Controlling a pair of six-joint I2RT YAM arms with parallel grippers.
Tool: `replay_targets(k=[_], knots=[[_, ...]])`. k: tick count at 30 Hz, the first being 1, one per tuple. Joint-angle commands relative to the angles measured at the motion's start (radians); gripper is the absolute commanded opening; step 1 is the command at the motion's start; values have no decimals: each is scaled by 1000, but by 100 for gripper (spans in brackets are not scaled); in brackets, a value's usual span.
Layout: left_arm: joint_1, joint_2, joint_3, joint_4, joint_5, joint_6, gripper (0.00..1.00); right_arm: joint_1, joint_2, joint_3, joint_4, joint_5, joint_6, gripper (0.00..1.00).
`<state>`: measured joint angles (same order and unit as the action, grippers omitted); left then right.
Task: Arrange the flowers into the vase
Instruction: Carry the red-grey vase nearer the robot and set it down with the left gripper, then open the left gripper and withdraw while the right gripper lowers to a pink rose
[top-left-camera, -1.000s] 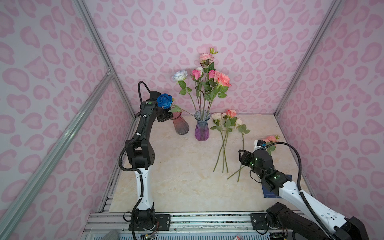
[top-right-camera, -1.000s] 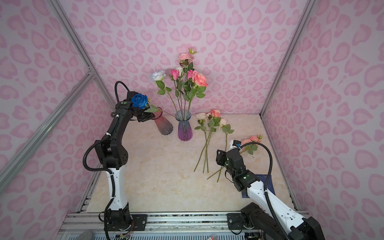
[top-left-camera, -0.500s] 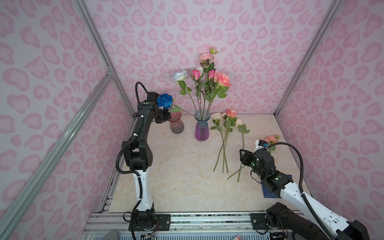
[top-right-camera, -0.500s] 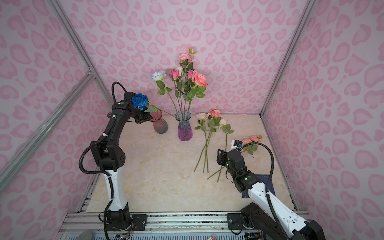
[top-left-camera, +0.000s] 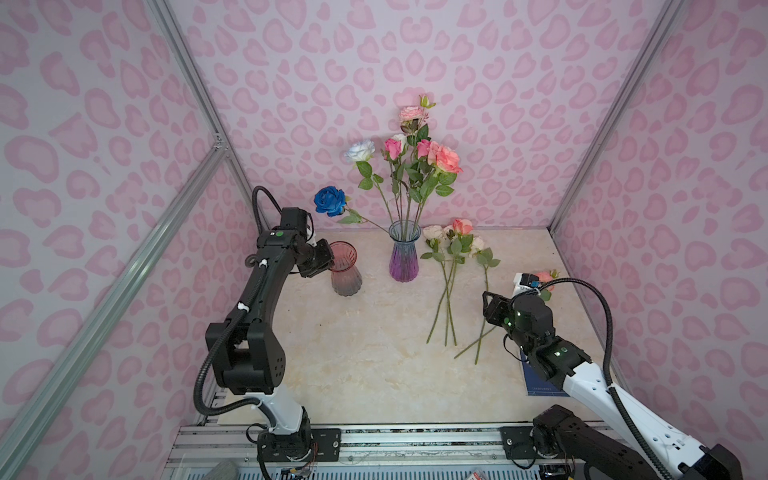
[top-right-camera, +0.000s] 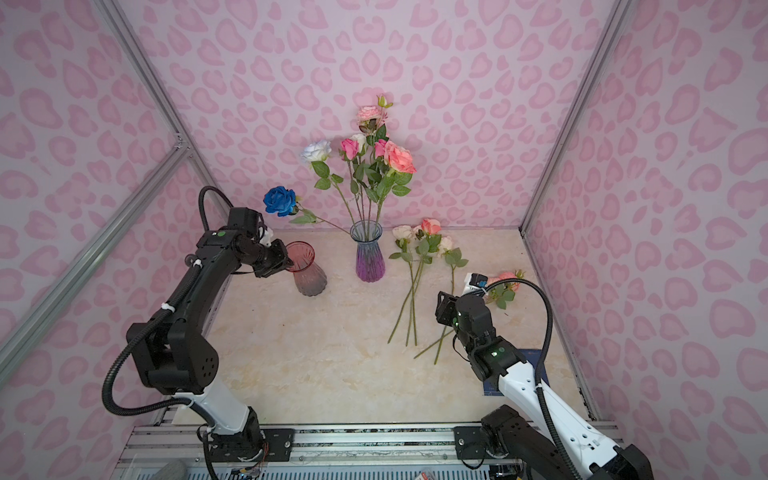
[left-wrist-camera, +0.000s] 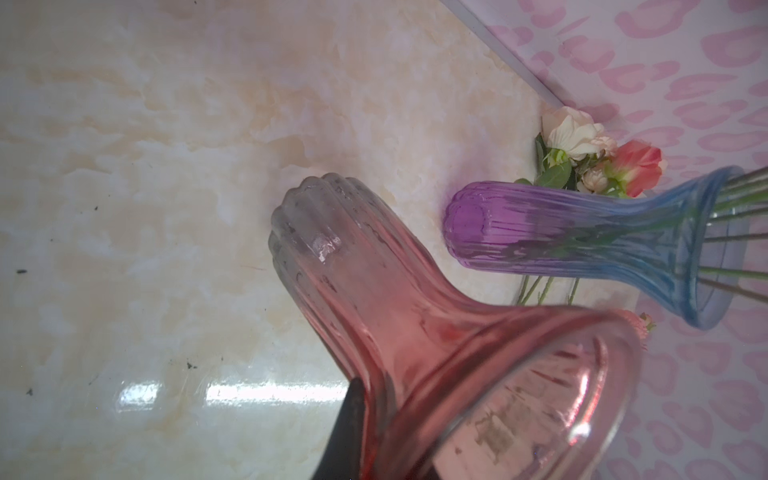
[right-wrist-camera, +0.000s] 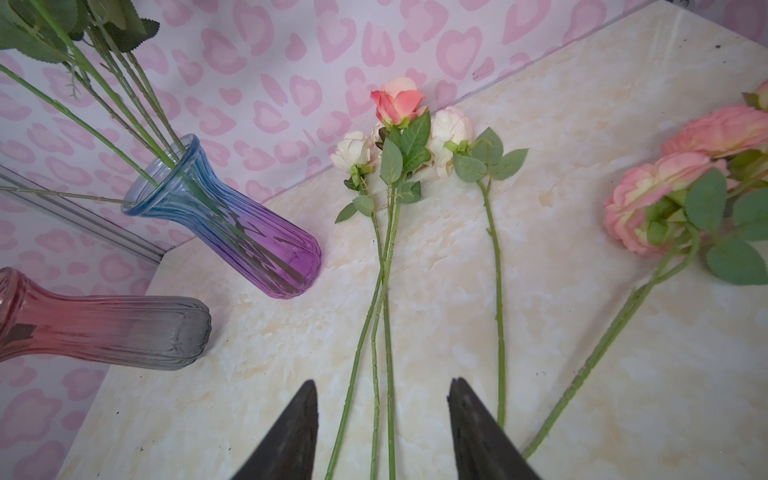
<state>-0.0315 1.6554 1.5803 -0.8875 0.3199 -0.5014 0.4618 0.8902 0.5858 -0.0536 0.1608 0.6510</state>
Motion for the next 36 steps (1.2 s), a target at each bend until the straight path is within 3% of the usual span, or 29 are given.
replay_targets(k=[1,9,13,17,21,27,36], knots=[[-13,-143,-112,65,13,-12,4,0,0,15,-21,21,-23,52],[-196,-574,-453,-1,-63,-73,4,-29,56,95,-112,70,-88,52],[-355,-643,-536,36,-91,-168,4,-71,114,144,-142,63,-105,52],[-520,-544,-475,65,-150,-189,4,-158,174,185,-187,46,-104,52],[-583,-400,-375,46,-116,-180,4,-268,203,171,-223,12,-72,52],[-590,-264,-252,-6,-49,-111,4,-323,168,96,-206,9,-47,53],[-590,-109,-84,-119,-5,-25,7,-340,199,132,-220,11,-68,53]])
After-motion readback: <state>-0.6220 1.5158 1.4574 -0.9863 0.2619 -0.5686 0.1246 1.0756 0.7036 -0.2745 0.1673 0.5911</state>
